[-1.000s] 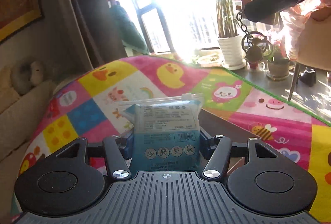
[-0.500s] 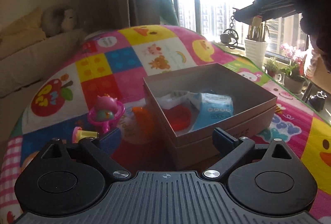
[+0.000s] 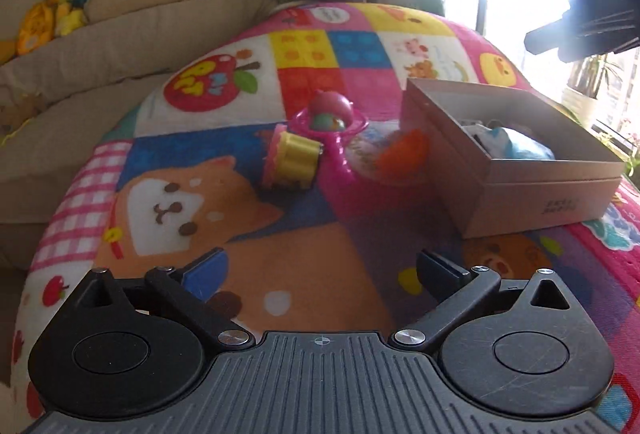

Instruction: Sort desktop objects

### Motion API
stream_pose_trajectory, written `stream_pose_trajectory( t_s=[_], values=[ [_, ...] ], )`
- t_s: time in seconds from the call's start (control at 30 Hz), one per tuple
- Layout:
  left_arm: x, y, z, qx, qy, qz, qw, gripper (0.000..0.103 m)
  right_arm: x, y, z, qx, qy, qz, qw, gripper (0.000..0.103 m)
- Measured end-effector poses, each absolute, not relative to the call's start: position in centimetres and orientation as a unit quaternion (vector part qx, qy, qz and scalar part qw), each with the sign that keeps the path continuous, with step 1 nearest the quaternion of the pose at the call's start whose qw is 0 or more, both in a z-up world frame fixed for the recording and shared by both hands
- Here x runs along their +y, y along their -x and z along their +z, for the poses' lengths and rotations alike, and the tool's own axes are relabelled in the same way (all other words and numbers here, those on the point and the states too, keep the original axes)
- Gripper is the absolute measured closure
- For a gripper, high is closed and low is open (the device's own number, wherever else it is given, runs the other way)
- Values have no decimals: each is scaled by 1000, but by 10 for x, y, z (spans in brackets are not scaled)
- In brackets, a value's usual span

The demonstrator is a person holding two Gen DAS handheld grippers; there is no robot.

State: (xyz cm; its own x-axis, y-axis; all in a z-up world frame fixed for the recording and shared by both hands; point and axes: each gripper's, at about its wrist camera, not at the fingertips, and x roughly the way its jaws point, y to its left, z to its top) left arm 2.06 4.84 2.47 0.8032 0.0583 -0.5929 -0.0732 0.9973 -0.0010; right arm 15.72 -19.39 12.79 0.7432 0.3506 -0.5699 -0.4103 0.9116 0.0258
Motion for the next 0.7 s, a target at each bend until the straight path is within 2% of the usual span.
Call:
stream_pose_trajectory(
  t_s=[0.1,0.13,0.17,0.23,0.3,0.4,0.47,0.53,0.7],
  values=[
    [73,-17,19,321,58,67,943,0,-157,-165,123,327,42,249,911,33],
    [80,-15,17,321,75,66,942,0,-142,-169,121,341,36,262,902,37],
    [84,-12,17,318,90,63,942,0,-127,-174,118,352,40,271,895,49],
    [88,-9,18,307,102,57,945,0,-96,-184,110,365,65,280,885,60],
    [88,-9,18,304,108,50,945,0,-67,-202,103,381,82,274,879,60],
    [87,-7,17,298,114,39,947,0,-35,-237,91,415,69,254,871,55],
    [88,-5,17,294,120,35,948,0,-20,-262,82,430,49,235,870,38],
    [89,-5,18,292,126,32,948,0,-7,-282,71,436,45,213,873,31],
    [92,-4,18,291,134,27,947,0,19,-314,46,454,63,199,866,33]
  ],
)
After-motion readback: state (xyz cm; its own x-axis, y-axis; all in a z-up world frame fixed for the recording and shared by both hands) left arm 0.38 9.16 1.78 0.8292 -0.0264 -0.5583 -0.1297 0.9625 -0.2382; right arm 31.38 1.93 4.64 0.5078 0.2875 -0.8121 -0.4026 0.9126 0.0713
